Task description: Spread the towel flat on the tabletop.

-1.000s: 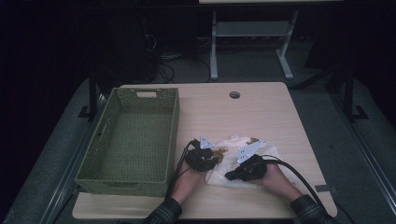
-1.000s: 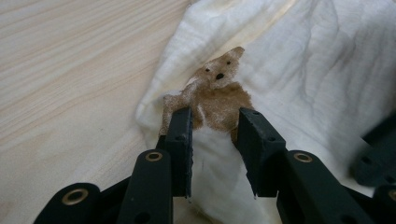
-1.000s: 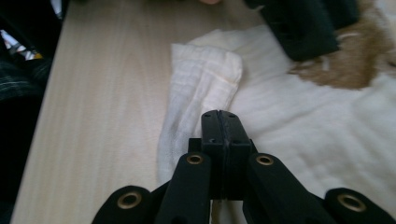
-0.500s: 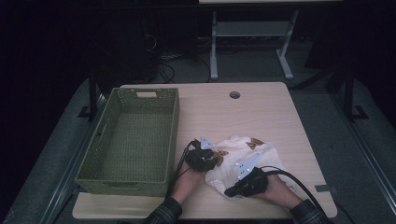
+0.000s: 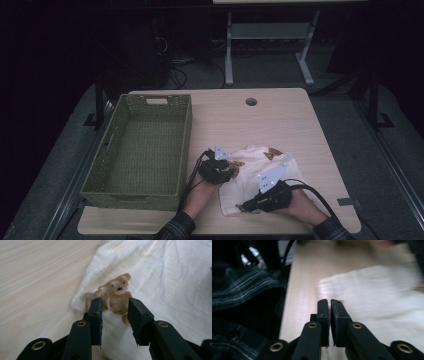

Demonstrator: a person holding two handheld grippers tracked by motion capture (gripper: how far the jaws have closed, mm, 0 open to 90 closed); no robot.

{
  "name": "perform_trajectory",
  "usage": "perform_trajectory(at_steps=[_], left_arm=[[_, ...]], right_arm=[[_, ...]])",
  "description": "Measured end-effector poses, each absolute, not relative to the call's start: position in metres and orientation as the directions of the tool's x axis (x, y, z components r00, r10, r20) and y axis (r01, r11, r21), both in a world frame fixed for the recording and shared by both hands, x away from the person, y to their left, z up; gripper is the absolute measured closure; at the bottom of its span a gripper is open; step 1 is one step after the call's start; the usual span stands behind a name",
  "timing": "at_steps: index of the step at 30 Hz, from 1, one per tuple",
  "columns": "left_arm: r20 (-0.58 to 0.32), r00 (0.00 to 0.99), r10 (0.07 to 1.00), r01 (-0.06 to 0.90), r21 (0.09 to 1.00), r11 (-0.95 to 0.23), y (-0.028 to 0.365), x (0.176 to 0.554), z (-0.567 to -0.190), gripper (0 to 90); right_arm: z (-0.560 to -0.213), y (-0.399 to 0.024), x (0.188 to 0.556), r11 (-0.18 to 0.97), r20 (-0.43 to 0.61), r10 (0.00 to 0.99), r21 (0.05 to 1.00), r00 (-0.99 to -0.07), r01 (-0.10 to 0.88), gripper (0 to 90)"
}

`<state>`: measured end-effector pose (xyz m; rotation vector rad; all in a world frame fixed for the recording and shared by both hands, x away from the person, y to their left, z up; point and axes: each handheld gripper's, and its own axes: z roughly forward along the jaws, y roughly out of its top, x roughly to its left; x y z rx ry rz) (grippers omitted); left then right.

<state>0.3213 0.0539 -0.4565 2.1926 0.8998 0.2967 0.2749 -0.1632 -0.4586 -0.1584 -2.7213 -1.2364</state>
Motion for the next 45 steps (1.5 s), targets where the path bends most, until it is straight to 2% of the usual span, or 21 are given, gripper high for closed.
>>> perform_trajectory(at_steps=[7,10,17,20,23,26,35,37,41,43,45], left_arm=[[-0.032,0.725,0.688,0.489,0.727,-0.482,0.054,0.321,-0.445,58.7],[-0.029,0.715,0.699,0.490,0.734,-0.471,0.054,0.327,-0.442,58.5],[-0.031,0.698,0.716,0.497,0.740,-0.453,0.051,0.341,-0.442,57.9],[-0.034,0.697,0.716,0.506,0.731,-0.458,0.050,0.347,-0.445,57.9],[-0.038,0.695,0.718,0.514,0.725,-0.459,0.049,0.351,-0.448,57.3],[-0.053,0.698,0.715,0.530,0.710,-0.464,0.048,0.356,-0.453,55.6],[-0.076,0.702,0.708,0.548,0.692,-0.470,0.044,0.361,-0.460,57.1],[-0.076,0.706,0.704,0.548,0.688,-0.475,0.043,0.362,-0.461,59.6],[-0.084,0.723,0.686,0.547,0.677,-0.493,0.044,0.364,-0.460,75.3],[-0.087,0.724,0.684,0.541,0.687,-0.486,0.044,0.364,-0.457,84.6],[-0.079,0.724,0.685,0.529,0.701,-0.478,0.044,0.364,-0.453,87.5]], right_arm=[[-0.443,-0.195,0.307,0.615,0.129,0.237,0.747,-0.963,0.252,70.3],[-0.440,-0.210,0.325,0.604,0.090,0.324,0.747,-0.942,0.279,69.9],[-0.440,-0.246,0.363,0.508,0.098,0.468,0.783,-0.878,0.359,68.3],[-0.443,-0.255,0.373,0.535,0.078,0.513,0.750,-0.855,0.390,65.9],[-0.435,-0.269,0.384,0.475,0.104,0.523,0.788,-0.846,0.391,64.7],[-0.433,-0.271,0.398,0.555,0.065,0.527,0.729,-0.847,0.401,62.2],[-0.453,-0.269,0.419,0.520,0.176,0.481,0.731,-0.859,0.441,59.3],[-0.459,-0.262,0.419,0.523,0.182,0.480,0.726,-0.858,0.446,64.6],[-0.465,-0.254,0.418,0.549,0.166,0.481,0.709,-0.861,0.443,84.2],[-0.463,-0.255,0.416,0.549,0.158,0.486,0.710,-0.859,0.441,87.4],[-0.458,-0.259,0.413,0.536,0.151,0.495,0.722,-0.856,0.438,87.9]])
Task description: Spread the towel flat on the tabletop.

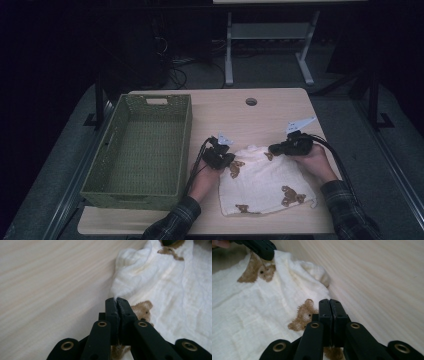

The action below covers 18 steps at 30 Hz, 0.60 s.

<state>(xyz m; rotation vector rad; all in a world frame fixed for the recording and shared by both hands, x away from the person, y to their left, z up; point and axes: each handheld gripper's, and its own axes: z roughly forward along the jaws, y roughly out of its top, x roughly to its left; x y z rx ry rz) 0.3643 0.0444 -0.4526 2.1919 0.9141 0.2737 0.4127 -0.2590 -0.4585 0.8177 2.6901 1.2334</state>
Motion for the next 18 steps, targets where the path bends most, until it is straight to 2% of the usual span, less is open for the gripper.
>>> perform_trajectory(at_steps=[9,13,18], left_arm=[[-0.014,0.759,0.651,0.396,0.804,-0.444,0.039,0.347,-0.418,88.0],[0.012,0.794,0.608,0.367,0.788,-0.494,0.036,0.327,-0.417,87.7],[-0.010,0.831,0.556,0.371,0.754,-0.542,0.037,0.304,-0.428,87.4]], right_arm=[[-0.432,-0.291,0.380,0.442,0.122,0.517,0.810,-0.848,0.386,88.3],[-0.432,-0.295,0.357,0.458,0.107,0.502,0.809,-0.858,0.369,88.3],[-0.438,-0.295,0.327,0.476,0.114,0.482,0.798,-0.869,0.369,88.2]])
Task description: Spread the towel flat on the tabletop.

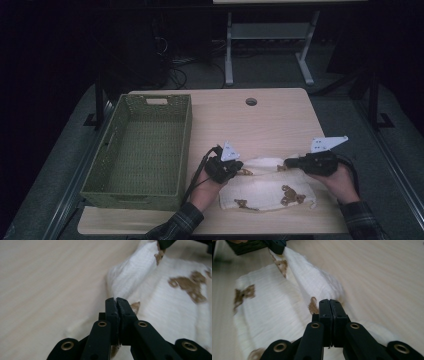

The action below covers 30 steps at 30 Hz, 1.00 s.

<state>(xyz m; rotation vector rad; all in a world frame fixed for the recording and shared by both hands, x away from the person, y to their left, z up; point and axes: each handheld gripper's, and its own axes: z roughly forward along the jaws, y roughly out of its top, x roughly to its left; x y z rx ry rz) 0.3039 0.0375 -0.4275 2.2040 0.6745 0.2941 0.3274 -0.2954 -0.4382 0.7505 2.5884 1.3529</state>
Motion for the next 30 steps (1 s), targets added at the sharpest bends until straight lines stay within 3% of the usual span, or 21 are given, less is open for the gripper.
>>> perform_trajectory(at_steps=[7,12,18,23,30], left_arm=[[-0.053,0.871,0.488,0.389,0.680,-0.621,0.036,0.279,-0.444,84.6],[-0.085,0.870,0.486,0.409,0.676,-0.613,0.039,0.278,-0.447,79.4],[-0.021,0.810,0.586,0.425,0.709,-0.563,0.047,0.295,-0.437,70.7],[-0.022,0.741,0.671,0.478,0.718,-0.505,0.052,0.320,-0.440,68.2],[0.000,0.716,0.699,0.507,0.689,-0.519,0.049,0.336,-0.454,63.7]], right_arm=[[-0.451,-0.295,0.296,0.514,0.144,0.455,0.763,-0.879,0.392,88.2],[-0.464,-0.291,0.284,0.561,0.165,0.443,0.716,-0.881,0.416,87.8],[-0.453,-0.296,0.286,0.517,0.149,0.458,0.757,-0.876,0.399,75.4],[-0.443,-0.301,0.302,0.482,0.114,0.512,0.782,-0.851,0.395,73.4],[-0.450,-0.289,0.340,0.474,0.132,0.551,0.763,-0.824,0.439,69.4]])
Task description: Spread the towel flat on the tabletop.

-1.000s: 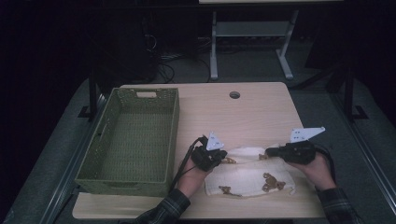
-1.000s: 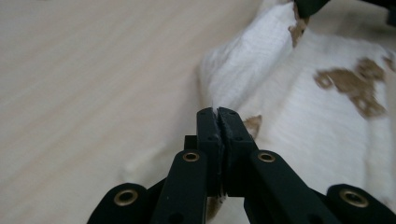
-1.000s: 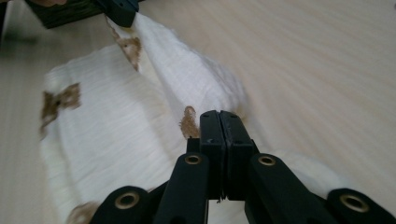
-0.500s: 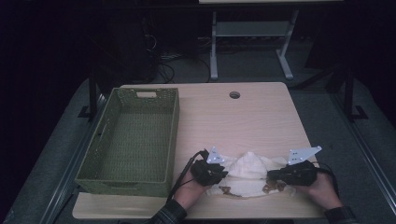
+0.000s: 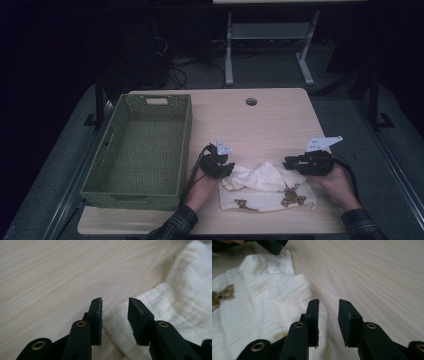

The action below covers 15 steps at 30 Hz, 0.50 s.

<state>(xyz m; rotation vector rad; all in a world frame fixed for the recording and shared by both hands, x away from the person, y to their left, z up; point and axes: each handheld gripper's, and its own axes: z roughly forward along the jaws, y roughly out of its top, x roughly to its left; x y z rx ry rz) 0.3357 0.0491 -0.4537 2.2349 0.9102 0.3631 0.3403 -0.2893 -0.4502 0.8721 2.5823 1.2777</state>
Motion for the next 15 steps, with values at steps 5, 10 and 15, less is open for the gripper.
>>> perform_trajectory(at_steps=[5,10,15], left_arm=[[0.016,0.719,0.694,0.510,0.666,-0.544,0.048,0.337,-0.461,64.3],[0.038,0.725,0.687,0.496,0.663,-0.560,0.047,0.336,-0.464,65.0],[0.031,0.725,0.688,0.497,0.668,-0.554,0.048,0.336,-0.465,66.3]], right_arm=[[-0.463,-0.277,0.356,0.498,0.171,0.532,0.728,-0.829,0.470,68.5],[-0.470,-0.270,0.357,0.520,0.174,0.532,0.706,-0.829,0.482,68.5],[-0.472,-0.266,0.360,0.548,0.146,0.531,0.692,-0.835,0.470,87.0]])
